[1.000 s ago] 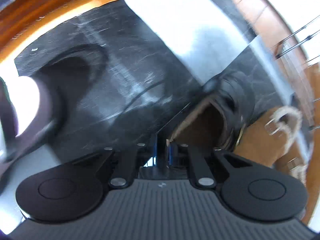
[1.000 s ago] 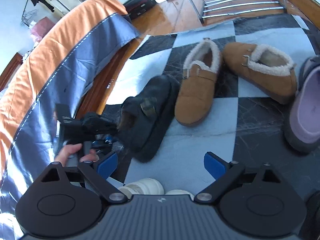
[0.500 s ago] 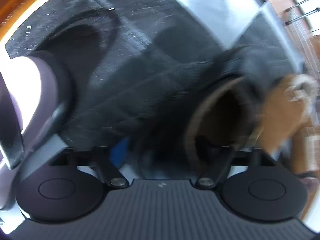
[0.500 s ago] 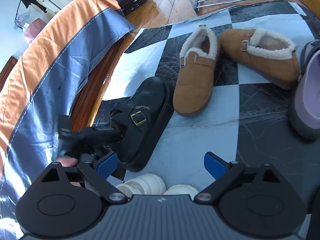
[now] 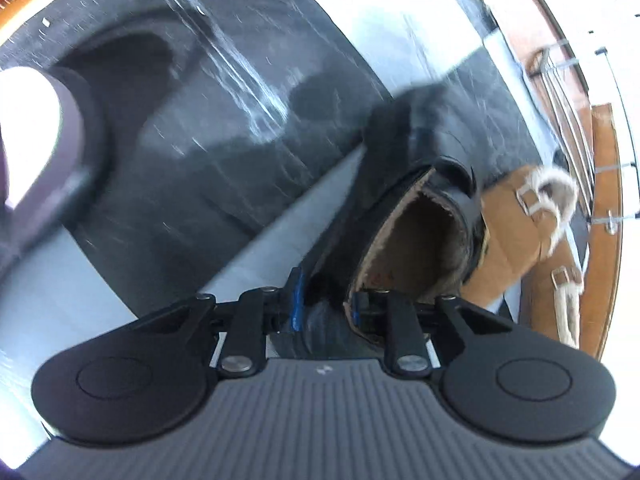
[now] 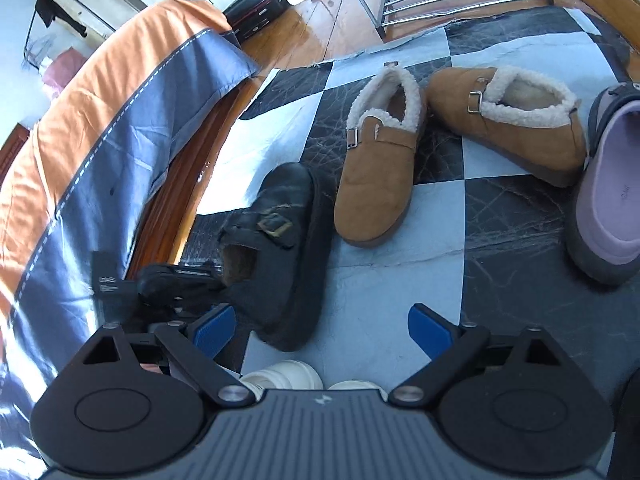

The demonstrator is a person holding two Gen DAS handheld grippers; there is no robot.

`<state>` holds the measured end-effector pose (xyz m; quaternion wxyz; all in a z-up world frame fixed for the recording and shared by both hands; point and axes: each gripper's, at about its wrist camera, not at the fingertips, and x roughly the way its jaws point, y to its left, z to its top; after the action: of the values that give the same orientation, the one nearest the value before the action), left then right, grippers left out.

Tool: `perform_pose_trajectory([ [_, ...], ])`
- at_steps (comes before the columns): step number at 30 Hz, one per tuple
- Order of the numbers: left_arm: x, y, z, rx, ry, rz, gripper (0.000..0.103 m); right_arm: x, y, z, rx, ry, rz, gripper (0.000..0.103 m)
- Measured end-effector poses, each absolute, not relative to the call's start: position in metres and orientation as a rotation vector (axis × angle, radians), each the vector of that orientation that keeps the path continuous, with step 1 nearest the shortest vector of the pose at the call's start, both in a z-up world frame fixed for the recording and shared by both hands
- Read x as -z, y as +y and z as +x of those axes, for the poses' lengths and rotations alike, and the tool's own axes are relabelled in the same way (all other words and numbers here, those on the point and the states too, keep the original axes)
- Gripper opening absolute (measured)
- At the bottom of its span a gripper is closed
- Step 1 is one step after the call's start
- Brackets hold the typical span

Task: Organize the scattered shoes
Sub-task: 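Grasp the black buckle shoe with the left tool, then carry the black shoe with the left tool while the right tool grasps the other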

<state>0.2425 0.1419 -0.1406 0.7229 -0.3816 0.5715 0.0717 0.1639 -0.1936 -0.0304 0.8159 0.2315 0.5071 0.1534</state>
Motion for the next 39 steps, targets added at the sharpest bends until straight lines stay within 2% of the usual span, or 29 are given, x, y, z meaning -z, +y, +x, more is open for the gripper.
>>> perform_pose_trajectory([
  [2, 0.135, 0.134, 0.245, -0.168, 1.263, -0.795, 0.025, 0.031, -0.195, 0.164, -0.323, 1.084, 0.494, 0.094],
  [3, 0.132, 0.129, 0.246, -0.169, 1.262, -0.762, 0.021, 0.032, -0.195, 0.164, -0.324, 1.084, 0.493, 0.094],
  [6, 0.122, 0.114, 0.246, -0.175, 1.245, -0.644, 0.016, 0.031, -0.195, 0.163, -0.324, 1.08, 0.475, 0.094],
  [9, 0.113, 0.097, 0.239, -0.159, 1.21, -0.543, 0.015, 0.03, -0.195, 0.162, -0.325, 1.074, 0.452, 0.094],
  [18, 0.099, 0.068, 0.216, -0.092, 1.119, -0.476, 0.015, 0.025, -0.209, 0.166, -0.304, 1.035, 0.486, 0.094],
  [27, 0.07, 0.054, 0.208, -0.023, 1.026, -0.456, 0.015, 0.024, -0.223, 0.166, -0.298, 1.024, 0.503, 0.094],
  [30, 0.066, 0.057, 0.209, 0.006, 1.043, -0.499, 0.017, 0.029, -0.227, 0.167, -0.283, 1.039, 0.524, 0.094],
  [35, 0.083, 0.078, 0.222, 0.165, 1.164, -0.791, 0.018, 0.036, -0.237, 0.168, -0.263, 1.039, 0.594, 0.094],
  [39, 0.071, 0.063, 0.212, 0.199, 1.128, -0.73, 0.018, 0.035, -0.245, 0.162, -0.252, 1.035, 0.601, 0.094],
])
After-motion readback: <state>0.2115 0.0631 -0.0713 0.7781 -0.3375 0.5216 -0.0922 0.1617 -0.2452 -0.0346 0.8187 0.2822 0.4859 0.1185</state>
